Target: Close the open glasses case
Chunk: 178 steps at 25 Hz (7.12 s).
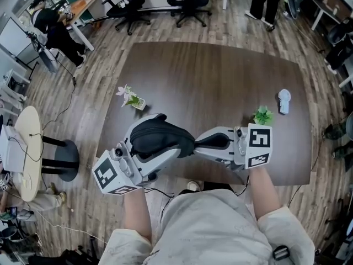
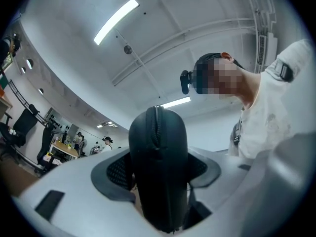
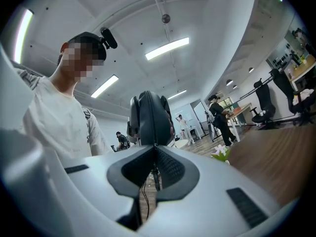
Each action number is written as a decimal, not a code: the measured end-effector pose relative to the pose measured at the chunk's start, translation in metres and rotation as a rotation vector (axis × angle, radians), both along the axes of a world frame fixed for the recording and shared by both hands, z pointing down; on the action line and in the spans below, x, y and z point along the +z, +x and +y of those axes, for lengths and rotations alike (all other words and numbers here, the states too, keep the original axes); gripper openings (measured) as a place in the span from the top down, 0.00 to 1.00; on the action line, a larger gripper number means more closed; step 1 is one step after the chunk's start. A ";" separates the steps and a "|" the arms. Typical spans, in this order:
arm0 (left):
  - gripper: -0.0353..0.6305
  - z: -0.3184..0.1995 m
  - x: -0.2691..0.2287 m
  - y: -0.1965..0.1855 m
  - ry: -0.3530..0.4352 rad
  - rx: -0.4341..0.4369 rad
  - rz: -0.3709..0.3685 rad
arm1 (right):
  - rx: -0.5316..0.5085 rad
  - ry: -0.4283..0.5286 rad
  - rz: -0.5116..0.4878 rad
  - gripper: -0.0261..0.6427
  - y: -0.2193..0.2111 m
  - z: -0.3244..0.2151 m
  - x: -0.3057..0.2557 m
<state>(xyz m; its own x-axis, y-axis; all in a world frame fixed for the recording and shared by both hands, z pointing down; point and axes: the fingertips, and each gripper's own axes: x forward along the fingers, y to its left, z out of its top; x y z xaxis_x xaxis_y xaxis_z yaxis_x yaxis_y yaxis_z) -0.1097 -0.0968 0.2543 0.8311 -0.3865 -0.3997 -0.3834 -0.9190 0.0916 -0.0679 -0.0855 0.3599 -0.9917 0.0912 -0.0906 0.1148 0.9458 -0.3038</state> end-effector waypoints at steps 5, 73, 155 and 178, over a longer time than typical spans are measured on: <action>0.53 0.003 0.014 0.025 -0.009 0.034 -0.071 | 0.004 0.003 -0.024 0.93 -0.001 0.003 -0.005; 0.56 0.006 0.143 0.072 0.119 -0.051 -0.870 | -0.163 0.013 -0.063 0.96 0.032 0.015 -0.037; 0.53 -0.008 0.087 0.037 0.060 -0.147 -0.584 | 0.235 0.095 -0.201 0.92 0.049 -0.029 -0.080; 0.54 -0.014 0.103 0.044 0.123 -0.226 -0.765 | 0.261 0.137 -0.111 0.92 0.047 -0.024 -0.066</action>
<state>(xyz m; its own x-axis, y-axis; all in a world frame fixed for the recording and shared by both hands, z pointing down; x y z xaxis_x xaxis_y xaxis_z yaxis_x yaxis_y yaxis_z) -0.0661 -0.1108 0.3578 0.7985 -0.5685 0.1979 -0.4769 -0.7981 -0.3682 -0.0207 -0.1091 0.2940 -0.9681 -0.1461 -0.2037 -0.1117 0.9789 -0.1711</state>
